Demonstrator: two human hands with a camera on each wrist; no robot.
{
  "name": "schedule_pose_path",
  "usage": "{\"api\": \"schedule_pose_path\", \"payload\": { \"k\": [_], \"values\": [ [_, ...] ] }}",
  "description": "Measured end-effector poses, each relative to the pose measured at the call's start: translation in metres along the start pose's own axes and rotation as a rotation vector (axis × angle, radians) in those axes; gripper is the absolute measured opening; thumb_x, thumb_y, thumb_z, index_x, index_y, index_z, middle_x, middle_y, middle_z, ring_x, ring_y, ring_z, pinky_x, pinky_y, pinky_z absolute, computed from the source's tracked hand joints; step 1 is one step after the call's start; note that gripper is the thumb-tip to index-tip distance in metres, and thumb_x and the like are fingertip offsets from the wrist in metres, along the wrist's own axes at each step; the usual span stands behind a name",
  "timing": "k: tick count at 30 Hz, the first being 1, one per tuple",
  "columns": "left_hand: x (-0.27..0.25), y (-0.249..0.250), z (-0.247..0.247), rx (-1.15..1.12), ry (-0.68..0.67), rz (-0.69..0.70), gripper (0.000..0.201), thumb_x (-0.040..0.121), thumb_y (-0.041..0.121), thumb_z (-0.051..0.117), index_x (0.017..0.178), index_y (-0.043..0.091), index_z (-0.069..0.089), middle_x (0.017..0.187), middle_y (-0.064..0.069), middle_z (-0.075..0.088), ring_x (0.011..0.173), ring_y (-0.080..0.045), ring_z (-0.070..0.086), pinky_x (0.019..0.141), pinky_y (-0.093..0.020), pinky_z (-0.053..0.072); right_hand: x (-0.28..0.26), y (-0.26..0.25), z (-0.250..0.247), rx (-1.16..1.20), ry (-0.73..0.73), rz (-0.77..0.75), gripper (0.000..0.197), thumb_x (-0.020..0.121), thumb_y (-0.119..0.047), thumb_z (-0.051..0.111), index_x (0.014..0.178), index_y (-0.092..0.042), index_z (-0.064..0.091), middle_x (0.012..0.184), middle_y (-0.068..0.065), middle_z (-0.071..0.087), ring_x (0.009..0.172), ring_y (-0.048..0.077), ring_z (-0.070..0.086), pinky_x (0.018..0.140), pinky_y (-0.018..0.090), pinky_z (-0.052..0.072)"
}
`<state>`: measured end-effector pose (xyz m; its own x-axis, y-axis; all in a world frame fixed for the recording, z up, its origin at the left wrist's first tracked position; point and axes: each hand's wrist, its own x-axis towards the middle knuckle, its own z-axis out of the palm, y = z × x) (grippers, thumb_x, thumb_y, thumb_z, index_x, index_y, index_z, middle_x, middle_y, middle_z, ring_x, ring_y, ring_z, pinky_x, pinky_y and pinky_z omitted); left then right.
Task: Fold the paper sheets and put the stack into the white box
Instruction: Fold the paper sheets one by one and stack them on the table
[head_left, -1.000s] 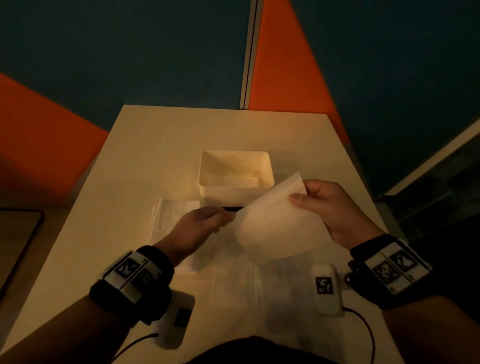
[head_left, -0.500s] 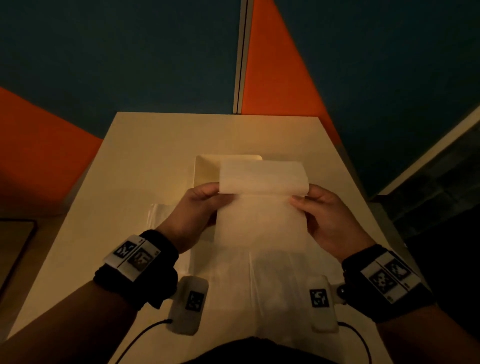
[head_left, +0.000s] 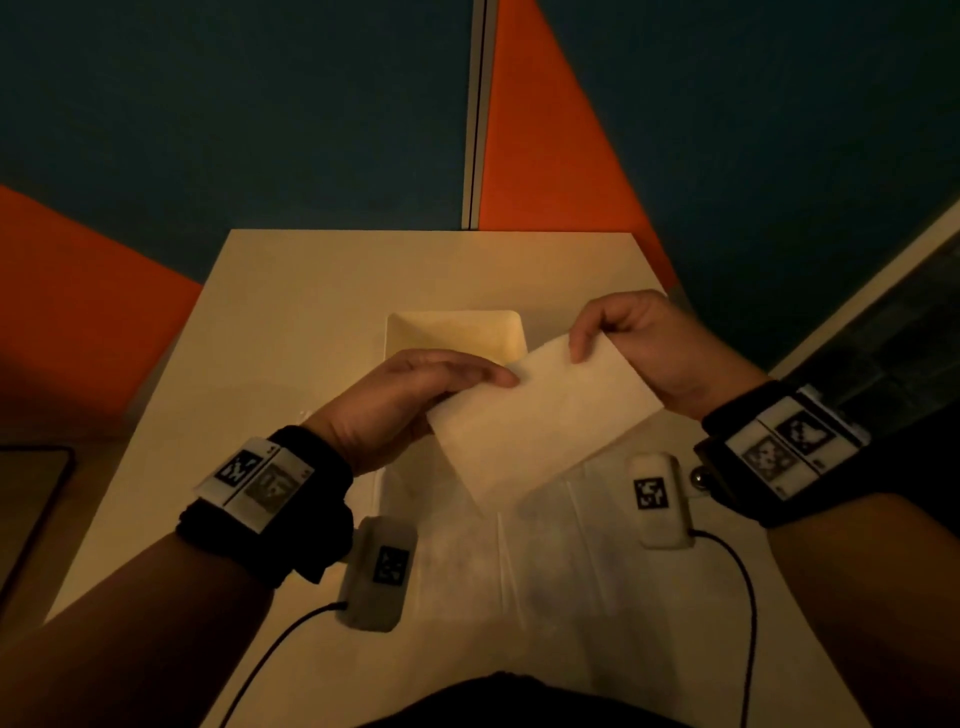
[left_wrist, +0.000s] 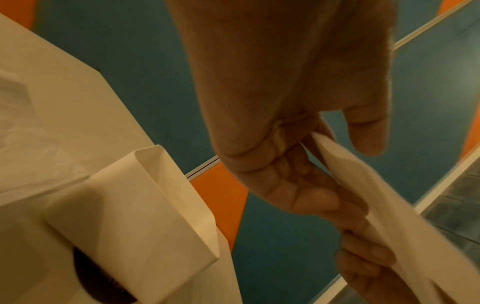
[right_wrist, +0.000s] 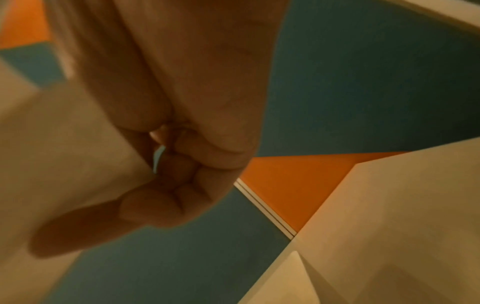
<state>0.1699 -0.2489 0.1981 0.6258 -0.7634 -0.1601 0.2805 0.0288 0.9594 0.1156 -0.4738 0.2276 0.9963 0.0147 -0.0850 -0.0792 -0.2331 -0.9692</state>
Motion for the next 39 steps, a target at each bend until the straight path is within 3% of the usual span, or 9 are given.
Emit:
{"api": "schedule_pose_path", "payload": {
  "k": [6,10,12,16,18,21,24,28,39],
  "values": [
    [0.000,-0.001,0.007,0.057,-0.032,0.011,0.025,0.072,0.007,0.060,0.083,0.021,0.077,0.090,0.001,0.073,0.085,-0.010,0.067,0.077,-0.021,0.054,0.010,-0.004,0.018,-0.077,-0.202,-0.031,0.053,0.083,0.016,0.050,0.053,-0.023,0.070,0.064,-0.006,0.066,0.063,0.005,0.059,0.060,0.017,0.049],
    [-0.004,-0.010,-0.002,0.073,0.108,0.002,0.028,0.076,-0.007,0.062,0.087,0.015,0.076,0.092,-0.002,0.072,0.082,-0.012,0.068,0.072,-0.023,0.055,0.011,0.012,0.018,0.122,-0.192,0.095,0.032,0.089,0.004,0.051,0.095,-0.022,0.069,0.092,0.013,0.067,0.078,0.025,0.060,0.066,0.030,0.050],
    [-0.010,-0.016,-0.011,0.047,0.261,-0.002,0.025,0.079,-0.006,0.061,0.092,0.012,0.073,0.087,0.003,0.072,0.076,-0.009,0.068,0.064,-0.022,0.055,0.014,0.032,0.013,0.121,-0.092,0.182,0.031,0.089,0.002,0.052,0.110,-0.018,0.061,0.097,0.012,0.065,0.078,0.022,0.061,0.065,0.030,0.047],
    [-0.025,-0.035,-0.040,0.063,0.528,-0.009,0.023,0.083,-0.004,0.059,0.099,0.010,0.069,0.093,0.001,0.072,0.083,-0.016,0.066,0.075,-0.032,0.057,0.016,0.084,0.013,-0.405,-0.039,0.348,0.037,0.080,-0.002,0.069,0.113,-0.016,0.060,0.099,0.002,0.062,0.087,0.013,0.059,0.071,0.022,0.047],
    [-0.033,-0.046,-0.055,0.088,0.636,-0.044,0.024,0.083,-0.004,0.060,0.098,0.013,0.068,0.102,-0.003,0.068,0.089,-0.023,0.064,0.080,-0.038,0.057,0.012,0.109,0.015,-0.679,-0.132,0.442,0.048,0.074,-0.008,0.076,0.117,-0.017,0.058,0.108,0.001,0.057,0.098,0.016,0.056,0.082,0.025,0.048],
    [-0.047,-0.060,-0.071,0.181,0.727,-0.086,0.027,0.083,-0.002,0.062,0.103,0.016,0.066,0.104,0.000,0.062,0.091,-0.023,0.062,0.079,-0.035,0.052,0.005,0.136,0.021,-0.940,-0.272,0.520,0.072,0.065,-0.022,0.084,0.127,-0.021,0.048,0.125,0.000,0.047,0.113,0.019,0.048,0.096,0.031,0.045],
    [-0.058,-0.071,-0.081,0.383,0.798,-0.144,0.032,0.080,0.000,0.067,0.106,0.018,0.065,0.102,-0.004,0.061,0.082,-0.015,0.059,0.080,-0.036,0.049,-0.001,0.146,0.028,-1.086,-0.271,0.492,0.082,0.058,-0.034,0.085,0.126,-0.028,0.040,0.126,-0.003,0.040,0.117,0.022,0.043,0.097,0.040,0.042],
    [-0.067,-0.080,-0.087,0.689,0.810,-0.259,0.035,0.078,0.008,0.072,0.109,0.022,0.066,0.087,-0.003,0.063,0.072,-0.013,0.059,0.066,-0.028,0.040,-0.001,0.148,0.029,-1.172,-0.286,0.487,0.079,0.057,-0.039,0.085,0.117,-0.027,0.036,0.124,-0.003,0.050,0.114,0.024,0.047,0.092,0.041,0.037],
    [-0.070,-0.083,-0.092,0.811,0.764,-0.250,0.040,0.080,0.009,0.070,0.118,0.019,0.063,0.119,-0.005,0.058,0.077,-0.013,0.057,0.074,-0.028,0.041,-0.006,0.151,0.027,-1.163,-0.247,0.459,0.057,0.062,-0.042,0.081,0.095,-0.027,0.038,0.108,-0.006,0.059,0.101,0.020,0.056,0.084,0.038,0.031]
  ]
}}
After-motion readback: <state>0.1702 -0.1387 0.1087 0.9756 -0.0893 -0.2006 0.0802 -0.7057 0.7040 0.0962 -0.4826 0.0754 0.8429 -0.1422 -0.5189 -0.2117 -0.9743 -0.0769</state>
